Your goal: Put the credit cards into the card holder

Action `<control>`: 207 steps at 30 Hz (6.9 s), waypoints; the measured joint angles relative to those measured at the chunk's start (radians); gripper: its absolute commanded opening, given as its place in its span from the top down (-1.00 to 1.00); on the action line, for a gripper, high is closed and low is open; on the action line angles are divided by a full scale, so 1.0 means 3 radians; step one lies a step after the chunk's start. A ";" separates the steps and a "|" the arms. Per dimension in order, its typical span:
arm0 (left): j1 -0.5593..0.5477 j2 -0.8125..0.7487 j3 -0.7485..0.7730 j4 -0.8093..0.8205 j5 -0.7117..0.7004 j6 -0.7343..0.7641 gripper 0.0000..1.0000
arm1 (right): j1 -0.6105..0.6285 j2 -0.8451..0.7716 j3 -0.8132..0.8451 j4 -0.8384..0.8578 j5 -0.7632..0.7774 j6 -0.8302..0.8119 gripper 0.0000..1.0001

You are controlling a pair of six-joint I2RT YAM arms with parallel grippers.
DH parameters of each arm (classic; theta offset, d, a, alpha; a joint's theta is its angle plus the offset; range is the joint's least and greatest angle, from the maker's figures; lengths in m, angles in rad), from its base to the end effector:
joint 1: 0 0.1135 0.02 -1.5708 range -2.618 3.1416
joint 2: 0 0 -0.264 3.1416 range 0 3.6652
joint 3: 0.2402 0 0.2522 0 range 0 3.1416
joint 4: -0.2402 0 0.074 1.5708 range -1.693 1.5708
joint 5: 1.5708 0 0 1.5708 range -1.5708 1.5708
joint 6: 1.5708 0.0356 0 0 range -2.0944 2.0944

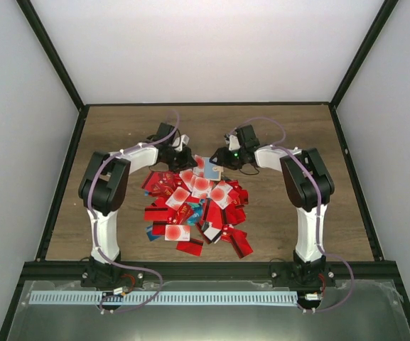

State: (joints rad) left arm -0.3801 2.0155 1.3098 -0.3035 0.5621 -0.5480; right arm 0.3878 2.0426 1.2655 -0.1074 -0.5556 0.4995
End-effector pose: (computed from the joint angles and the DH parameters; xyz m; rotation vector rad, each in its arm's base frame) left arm 0.3778 -0.1714 0.1505 -0.0024 2.7087 -1.0453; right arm 0.3843 0.1772 0.1390 -0.1174 2.5676 1.0508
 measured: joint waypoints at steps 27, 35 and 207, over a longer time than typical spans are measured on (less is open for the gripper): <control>0.0047 0.0305 0.0160 0.0084 0.0479 -0.0037 0.92 | -0.0023 0.0085 0.0050 0.0013 -0.0066 -0.0042 0.06; 0.0050 0.0338 0.0148 0.0223 0.0608 -0.0148 0.92 | -0.0023 0.0085 0.0050 0.0010 -0.0056 -0.0043 0.08; -0.0036 -0.0778 -0.0556 -0.0071 -0.0571 0.0240 -0.49 | -0.0102 -0.0355 -0.0108 -0.0312 0.0216 -0.0221 0.14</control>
State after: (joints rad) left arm -0.3908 1.7821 1.1431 -0.3248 0.3908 -0.4759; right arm 0.3573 1.9362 1.2331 -0.2008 -0.4908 0.4332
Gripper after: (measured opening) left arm 0.753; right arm 0.422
